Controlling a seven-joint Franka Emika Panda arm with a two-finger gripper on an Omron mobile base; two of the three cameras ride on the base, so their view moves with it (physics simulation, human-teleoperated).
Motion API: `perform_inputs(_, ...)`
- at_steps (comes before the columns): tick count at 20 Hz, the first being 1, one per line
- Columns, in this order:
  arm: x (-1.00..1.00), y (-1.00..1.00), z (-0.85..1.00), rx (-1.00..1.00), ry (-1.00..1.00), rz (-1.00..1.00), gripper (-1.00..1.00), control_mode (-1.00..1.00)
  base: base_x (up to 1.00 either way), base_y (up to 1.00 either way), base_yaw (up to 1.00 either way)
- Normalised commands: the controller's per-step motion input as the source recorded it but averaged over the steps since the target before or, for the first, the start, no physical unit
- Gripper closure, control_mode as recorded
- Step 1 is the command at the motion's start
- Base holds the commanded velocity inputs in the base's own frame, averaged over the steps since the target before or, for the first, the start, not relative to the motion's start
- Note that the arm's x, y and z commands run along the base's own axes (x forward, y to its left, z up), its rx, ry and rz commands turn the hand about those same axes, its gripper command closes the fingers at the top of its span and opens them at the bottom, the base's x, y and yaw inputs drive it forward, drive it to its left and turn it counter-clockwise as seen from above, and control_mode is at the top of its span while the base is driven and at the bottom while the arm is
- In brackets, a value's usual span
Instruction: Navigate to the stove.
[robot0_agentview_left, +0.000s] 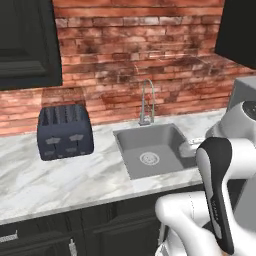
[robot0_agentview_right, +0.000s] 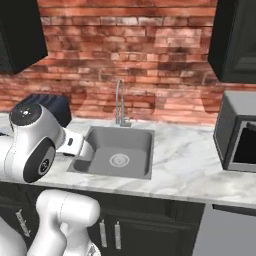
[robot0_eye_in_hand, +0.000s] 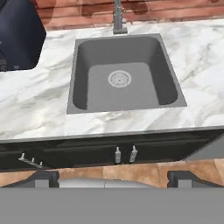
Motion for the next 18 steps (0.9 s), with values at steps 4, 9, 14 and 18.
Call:
perform_inputs(4,0.0,0.0,0.0,0.0,0.0,0.0,-1.0,1.0,0.01,1.0,0.14)
perform_inputs(9,0.0,0.0,0.0,0.0,0.0,0.0,-1.0,1.0,0.0,1.0,0.3)
perform_inputs(14,0.0,0.0,0.0,0.0,0.0,0.0,-1.0,1.0,-0.01,1.0,0.23)
perform_inputs(18,0.0,0.0,0.0,0.0,0.0,0.0,-1.0,1.0,-0.23,1.0,0.28)
